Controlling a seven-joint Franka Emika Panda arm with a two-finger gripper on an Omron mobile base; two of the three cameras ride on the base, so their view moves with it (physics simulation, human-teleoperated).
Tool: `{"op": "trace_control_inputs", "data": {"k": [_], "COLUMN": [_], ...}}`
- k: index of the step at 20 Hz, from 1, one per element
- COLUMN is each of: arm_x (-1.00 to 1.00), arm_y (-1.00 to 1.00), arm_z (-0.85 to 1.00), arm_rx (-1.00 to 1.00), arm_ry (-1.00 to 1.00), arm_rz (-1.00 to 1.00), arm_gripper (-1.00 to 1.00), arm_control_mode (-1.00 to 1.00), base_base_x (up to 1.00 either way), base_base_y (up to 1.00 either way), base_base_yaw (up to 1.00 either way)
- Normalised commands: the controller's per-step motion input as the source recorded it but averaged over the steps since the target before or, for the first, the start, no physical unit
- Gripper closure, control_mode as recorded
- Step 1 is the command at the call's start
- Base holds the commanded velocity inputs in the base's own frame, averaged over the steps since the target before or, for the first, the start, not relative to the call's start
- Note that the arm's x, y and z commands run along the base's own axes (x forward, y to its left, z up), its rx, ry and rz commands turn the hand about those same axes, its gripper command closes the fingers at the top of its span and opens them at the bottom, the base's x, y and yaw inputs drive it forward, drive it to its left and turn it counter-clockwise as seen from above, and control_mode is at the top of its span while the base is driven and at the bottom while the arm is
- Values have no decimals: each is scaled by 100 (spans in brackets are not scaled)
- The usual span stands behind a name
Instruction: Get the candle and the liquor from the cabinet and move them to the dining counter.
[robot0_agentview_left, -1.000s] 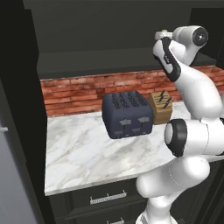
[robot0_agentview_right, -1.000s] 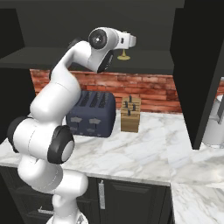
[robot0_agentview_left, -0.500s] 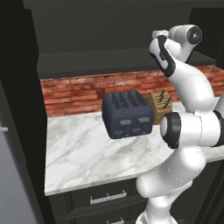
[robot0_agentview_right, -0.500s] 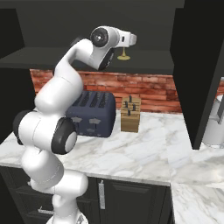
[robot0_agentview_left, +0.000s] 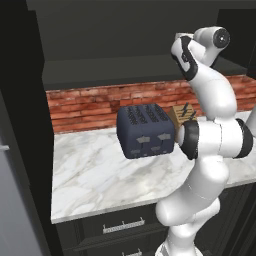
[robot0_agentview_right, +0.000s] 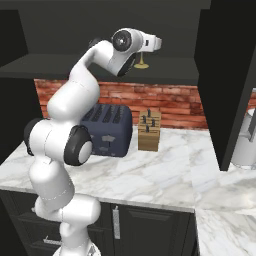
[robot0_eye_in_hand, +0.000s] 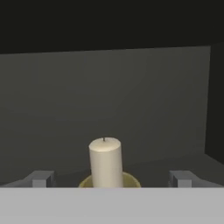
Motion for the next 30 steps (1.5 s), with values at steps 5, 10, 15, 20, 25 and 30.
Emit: {"op": "trace_control_inputs", "data": {"k": [5,10,15,20,25,30], "arm_x": [8,9,8,1,8,18], "arm_y": [-6,0,7,9,5,1], "arm_z": [0,0,0,0,0,0], "arm_rx": [0,0,0,0,0,0], "arm_ry": [0,0,0,0,0,0], "arm_rz": [0,0,0,0,0,0], "arm_gripper": [-100,-100,-100,-100,-100,-100], "arm_control_mode": [-100,-100,-100,-100,-100,-100], "base_base_x": [0,0,0,0,0,0], "base_base_y": [0,0,0,0,0,0], "base_base_yaw": [0,0,0,0,0,0]}}
